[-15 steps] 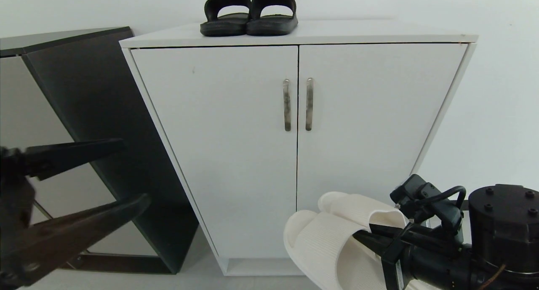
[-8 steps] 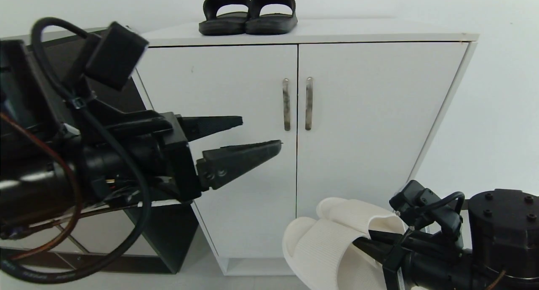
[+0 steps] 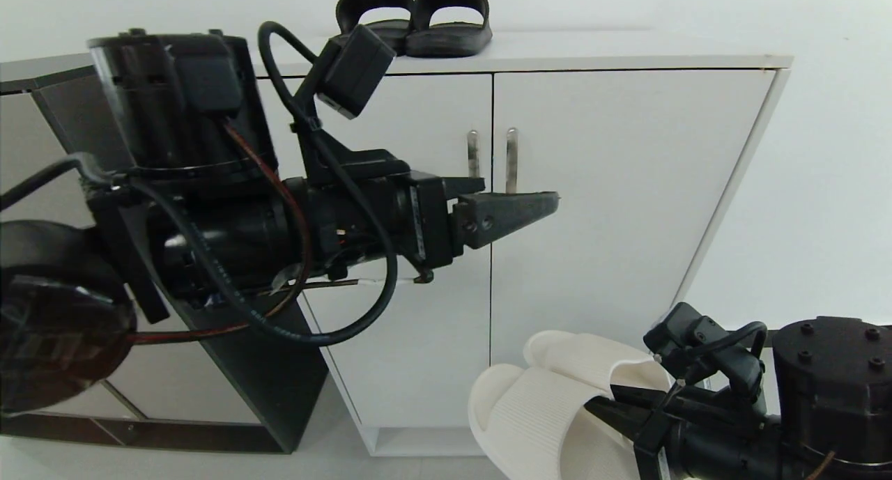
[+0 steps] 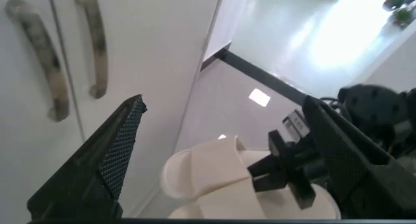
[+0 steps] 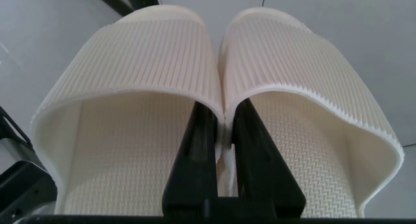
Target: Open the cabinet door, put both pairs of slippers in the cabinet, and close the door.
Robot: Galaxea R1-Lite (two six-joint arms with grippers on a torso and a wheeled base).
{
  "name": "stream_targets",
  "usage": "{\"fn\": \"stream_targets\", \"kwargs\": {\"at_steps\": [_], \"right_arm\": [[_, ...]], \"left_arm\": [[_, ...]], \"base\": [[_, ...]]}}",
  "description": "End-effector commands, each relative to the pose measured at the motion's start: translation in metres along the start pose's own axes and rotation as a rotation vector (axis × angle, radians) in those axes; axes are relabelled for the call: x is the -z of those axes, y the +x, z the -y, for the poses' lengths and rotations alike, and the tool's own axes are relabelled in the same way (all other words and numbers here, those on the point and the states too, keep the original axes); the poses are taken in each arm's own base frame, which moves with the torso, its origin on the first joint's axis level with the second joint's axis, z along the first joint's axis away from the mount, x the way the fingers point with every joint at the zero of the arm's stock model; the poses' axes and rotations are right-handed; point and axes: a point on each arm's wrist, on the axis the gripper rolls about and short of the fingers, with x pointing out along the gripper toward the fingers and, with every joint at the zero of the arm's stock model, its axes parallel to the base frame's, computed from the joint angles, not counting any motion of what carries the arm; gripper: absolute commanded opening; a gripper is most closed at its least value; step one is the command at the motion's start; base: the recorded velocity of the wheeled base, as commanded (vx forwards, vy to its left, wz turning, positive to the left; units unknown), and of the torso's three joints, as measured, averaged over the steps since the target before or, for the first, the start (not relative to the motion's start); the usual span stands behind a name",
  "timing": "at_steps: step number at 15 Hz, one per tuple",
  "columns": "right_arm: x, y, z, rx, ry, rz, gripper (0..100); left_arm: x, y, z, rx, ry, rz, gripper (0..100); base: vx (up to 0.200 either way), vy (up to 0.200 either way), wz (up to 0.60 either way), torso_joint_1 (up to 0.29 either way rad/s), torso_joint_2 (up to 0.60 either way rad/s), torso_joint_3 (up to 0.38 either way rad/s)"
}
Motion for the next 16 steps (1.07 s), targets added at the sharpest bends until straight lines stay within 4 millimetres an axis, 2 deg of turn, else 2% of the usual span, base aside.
{"fn": "stream_targets", "kwargs": {"at_steps": [1, 3, 7, 10, 16], "right_arm": [[0.000, 0.001, 0.000, -0.002, -0.001, -0.003, 0], [0.000, 0.001, 0.000, -0.002, -0.001, -0.003, 0], [0.001, 0.001, 0.000, -0.005, -0.003, -0.005, 0], [0.000, 0.000, -0.001, -0.008, -0.002, -0.002, 0], [0.000, 0.000, -0.003, -0.019, -0.009, -0.002, 0]], "left_arm": [[0.003, 0.024, -0.010, 0.028, -0.048, -0.016, 100], [0.006, 0.039, -0.017, 0.028, -0.057, -0.024, 100], [0.007, 0.052, -0.033, 0.046, -0.059, -0.027, 100], [-0.001, 0.051, -0.036, 0.003, -0.046, 0.005, 100], [-0.005, 0.045, -0.049, -0.089, -0.040, 0.025, 100]], "base": [[0.000, 0.000, 0.00, 0.000, 0.00, 0.000], [0.000, 0.000, 0.00, 0.000, 0.00, 0.000], [0.000, 0.000, 0.00, 0.000, 0.00, 0.000], [0.000, 0.000, 0.00, 0.000, 0.00, 0.000], [0.000, 0.000, 0.00, 0.000, 0.00, 0.000]]}}
